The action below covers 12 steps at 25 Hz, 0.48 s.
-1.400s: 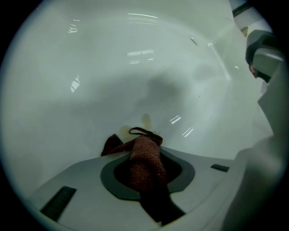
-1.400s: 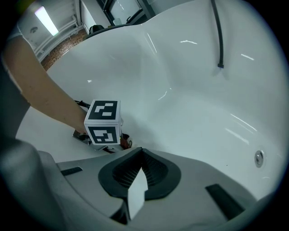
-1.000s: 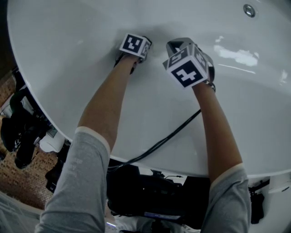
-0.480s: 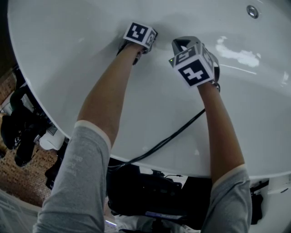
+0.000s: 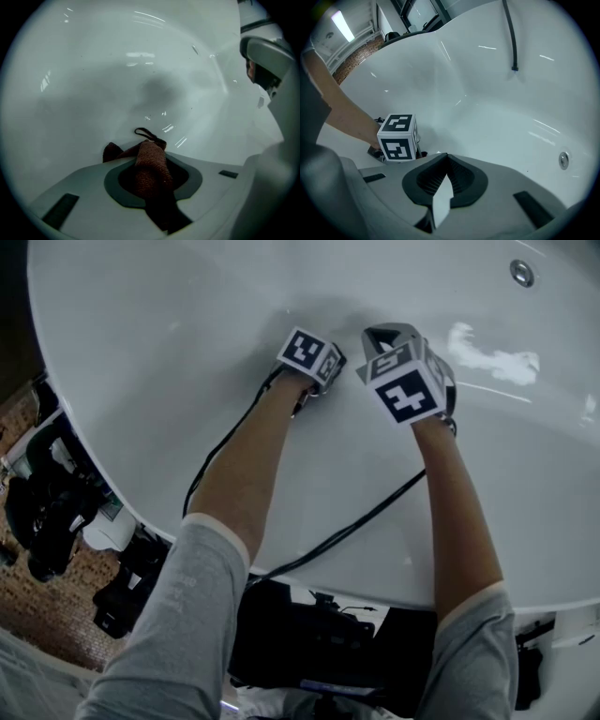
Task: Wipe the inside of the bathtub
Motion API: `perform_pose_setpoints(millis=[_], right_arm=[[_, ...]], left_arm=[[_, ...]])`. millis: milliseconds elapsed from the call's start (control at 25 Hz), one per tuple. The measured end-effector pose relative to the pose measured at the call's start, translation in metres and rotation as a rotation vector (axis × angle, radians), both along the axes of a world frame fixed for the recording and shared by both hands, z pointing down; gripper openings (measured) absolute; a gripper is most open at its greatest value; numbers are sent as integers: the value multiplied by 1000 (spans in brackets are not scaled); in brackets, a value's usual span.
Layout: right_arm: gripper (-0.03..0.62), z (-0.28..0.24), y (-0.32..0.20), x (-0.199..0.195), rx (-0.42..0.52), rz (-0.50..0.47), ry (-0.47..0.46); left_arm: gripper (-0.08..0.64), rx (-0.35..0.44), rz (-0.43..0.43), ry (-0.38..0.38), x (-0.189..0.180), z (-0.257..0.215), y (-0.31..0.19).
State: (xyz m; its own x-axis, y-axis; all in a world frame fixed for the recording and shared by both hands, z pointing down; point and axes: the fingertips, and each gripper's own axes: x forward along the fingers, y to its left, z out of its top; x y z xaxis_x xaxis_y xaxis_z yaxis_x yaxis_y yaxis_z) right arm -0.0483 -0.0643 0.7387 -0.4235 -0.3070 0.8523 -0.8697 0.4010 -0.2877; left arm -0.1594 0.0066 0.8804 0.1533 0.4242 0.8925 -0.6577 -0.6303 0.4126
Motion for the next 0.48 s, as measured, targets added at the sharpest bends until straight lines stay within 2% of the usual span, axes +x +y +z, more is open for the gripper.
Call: perform_pose_setpoints(millis=[280, 400, 480], right_arm=[[6, 5, -2, 7, 1, 18, 2], [6, 4, -3, 6, 3, 14, 0], [6, 3, -3, 6, 6, 13, 2]], left_arm=[[94, 37, 1, 24, 6, 6, -8], [94, 93, -19, 31, 10, 5, -31], [94, 161, -19, 28, 13, 3, -56]])
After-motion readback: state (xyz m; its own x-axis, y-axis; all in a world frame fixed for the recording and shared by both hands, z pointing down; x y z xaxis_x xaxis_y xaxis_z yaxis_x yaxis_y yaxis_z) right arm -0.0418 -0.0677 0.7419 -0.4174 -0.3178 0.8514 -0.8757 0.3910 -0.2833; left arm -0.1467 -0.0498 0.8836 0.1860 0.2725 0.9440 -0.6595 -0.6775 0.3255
